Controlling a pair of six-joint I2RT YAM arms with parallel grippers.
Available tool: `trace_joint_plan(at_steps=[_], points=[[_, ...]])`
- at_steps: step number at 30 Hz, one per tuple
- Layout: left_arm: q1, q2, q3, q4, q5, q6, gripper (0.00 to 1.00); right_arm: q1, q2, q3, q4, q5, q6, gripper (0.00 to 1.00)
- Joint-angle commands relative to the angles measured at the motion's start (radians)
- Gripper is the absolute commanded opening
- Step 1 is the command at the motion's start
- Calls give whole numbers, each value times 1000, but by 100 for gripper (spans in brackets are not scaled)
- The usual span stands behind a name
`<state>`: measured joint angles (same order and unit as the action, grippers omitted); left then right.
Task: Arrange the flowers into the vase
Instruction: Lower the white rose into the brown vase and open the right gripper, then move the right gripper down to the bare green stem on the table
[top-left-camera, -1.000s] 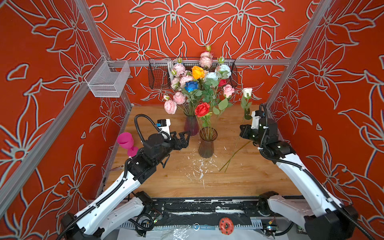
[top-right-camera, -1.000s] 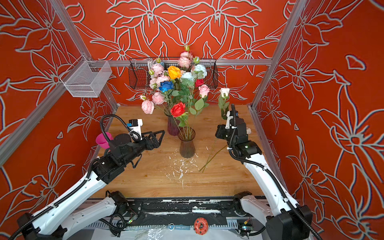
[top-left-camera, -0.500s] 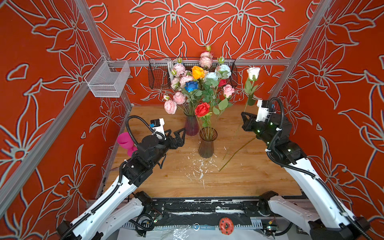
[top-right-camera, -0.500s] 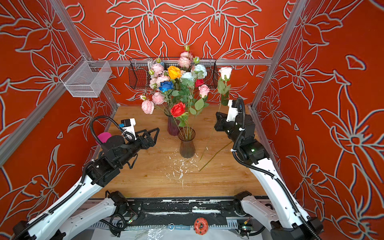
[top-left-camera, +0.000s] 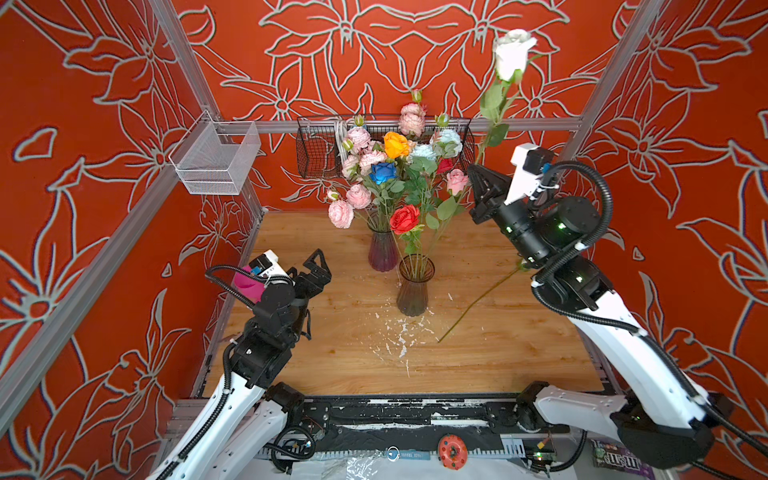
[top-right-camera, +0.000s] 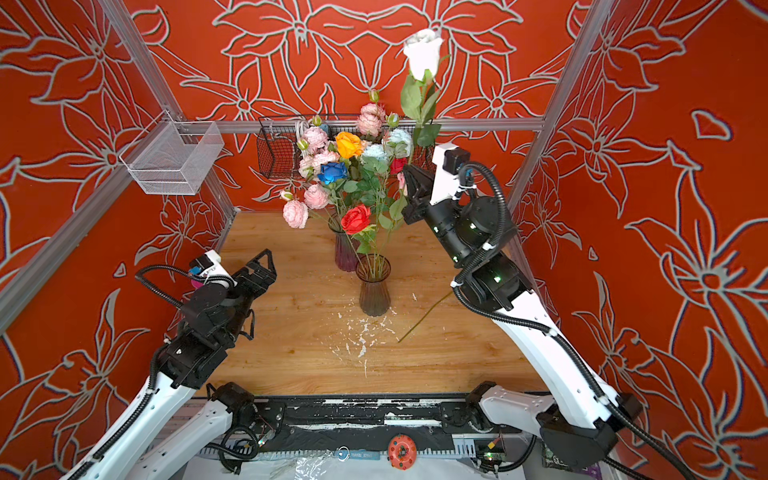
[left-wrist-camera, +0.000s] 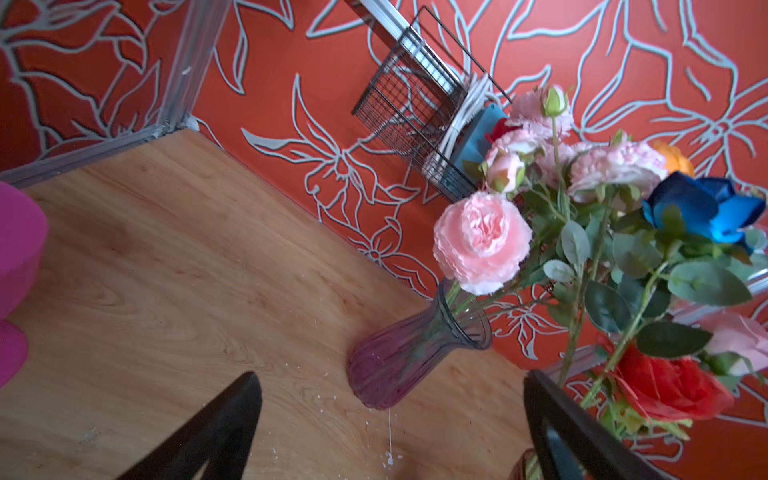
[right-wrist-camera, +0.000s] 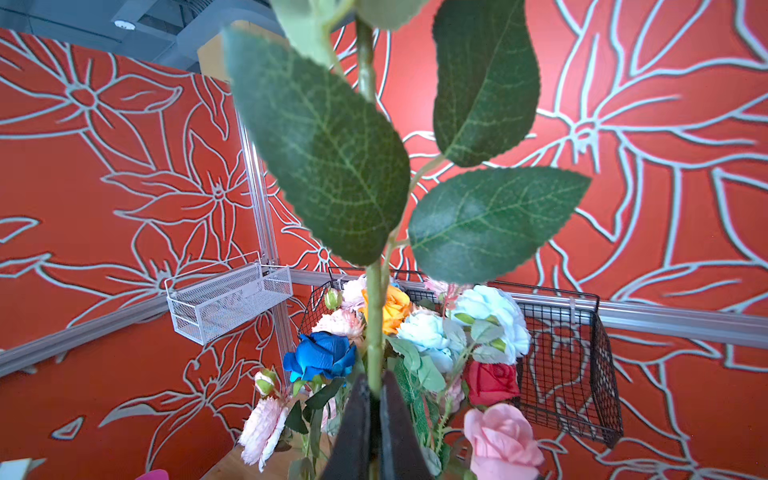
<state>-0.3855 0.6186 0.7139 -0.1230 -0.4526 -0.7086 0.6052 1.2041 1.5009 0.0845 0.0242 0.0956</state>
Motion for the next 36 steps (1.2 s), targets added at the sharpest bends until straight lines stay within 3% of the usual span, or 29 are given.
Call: trace_joint_plan(at_steps=[1,18,22,25,33,36], points=[[8,-18,5,17,-41,-31,98,14,66,5,26,31,-100,0],[59,35,10,44,126,-52,98,52,28,-329,52,41,19,0],[62,36,7,50,135,-53,98,56,3,-353,29,62,40,25],[63,41,9,50,145,-55,98,57,-19,-359,-3,99,56,36],[64,46,11,59,213,-79,98,63,-172,-428,-100,148,100,38],[63,55,12,75,277,-88,98,62,-239,-455,-246,316,131,41]])
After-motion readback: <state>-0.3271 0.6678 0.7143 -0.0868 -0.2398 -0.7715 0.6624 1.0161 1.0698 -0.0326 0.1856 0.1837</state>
